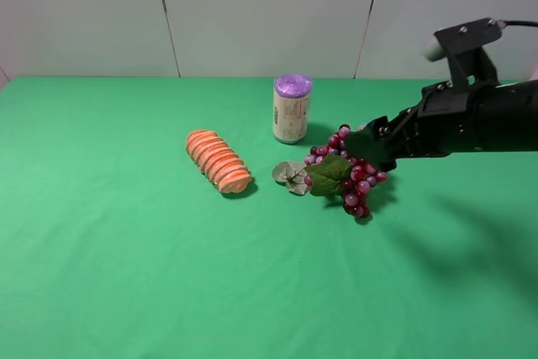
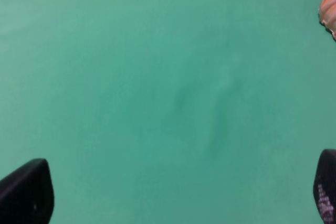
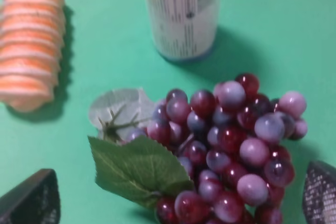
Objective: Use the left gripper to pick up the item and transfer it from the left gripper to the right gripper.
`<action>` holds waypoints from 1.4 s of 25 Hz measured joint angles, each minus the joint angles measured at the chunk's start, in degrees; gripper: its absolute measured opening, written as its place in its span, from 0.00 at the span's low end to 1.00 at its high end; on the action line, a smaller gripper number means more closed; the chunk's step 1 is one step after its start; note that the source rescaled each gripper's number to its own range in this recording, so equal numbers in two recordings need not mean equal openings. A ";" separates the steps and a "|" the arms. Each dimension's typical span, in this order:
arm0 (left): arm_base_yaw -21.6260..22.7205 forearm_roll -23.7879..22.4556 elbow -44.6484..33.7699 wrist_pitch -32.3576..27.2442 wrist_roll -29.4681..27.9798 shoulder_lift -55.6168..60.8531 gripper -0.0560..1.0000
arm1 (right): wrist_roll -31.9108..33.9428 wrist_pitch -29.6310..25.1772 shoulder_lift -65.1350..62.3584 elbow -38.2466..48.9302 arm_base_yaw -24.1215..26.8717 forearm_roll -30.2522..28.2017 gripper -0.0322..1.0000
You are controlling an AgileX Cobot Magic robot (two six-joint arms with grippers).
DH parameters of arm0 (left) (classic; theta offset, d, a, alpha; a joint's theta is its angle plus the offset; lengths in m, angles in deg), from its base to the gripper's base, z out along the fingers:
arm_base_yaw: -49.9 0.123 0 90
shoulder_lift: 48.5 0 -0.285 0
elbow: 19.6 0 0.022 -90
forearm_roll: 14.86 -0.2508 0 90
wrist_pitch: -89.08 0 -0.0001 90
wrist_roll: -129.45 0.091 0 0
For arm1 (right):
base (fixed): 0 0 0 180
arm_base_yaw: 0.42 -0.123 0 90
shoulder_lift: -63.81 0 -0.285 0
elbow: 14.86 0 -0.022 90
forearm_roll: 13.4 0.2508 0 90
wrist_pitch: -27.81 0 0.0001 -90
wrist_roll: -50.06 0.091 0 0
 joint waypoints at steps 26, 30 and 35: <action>0.00 0.00 0.00 0.00 0.00 0.00 1.00 | 44.36 -24.19 -31.18 -7.46 0.00 -43.16 1.00; 0.00 0.00 0.00 0.00 0.00 0.00 1.00 | 50.51 -33.18 -35.18 -10.56 0.00 -48.45 1.00; 0.00 0.00 0.00 0.00 0.00 0.00 1.00 | 56.80 -43.23 -40.56 -11.37 0.00 -51.40 1.00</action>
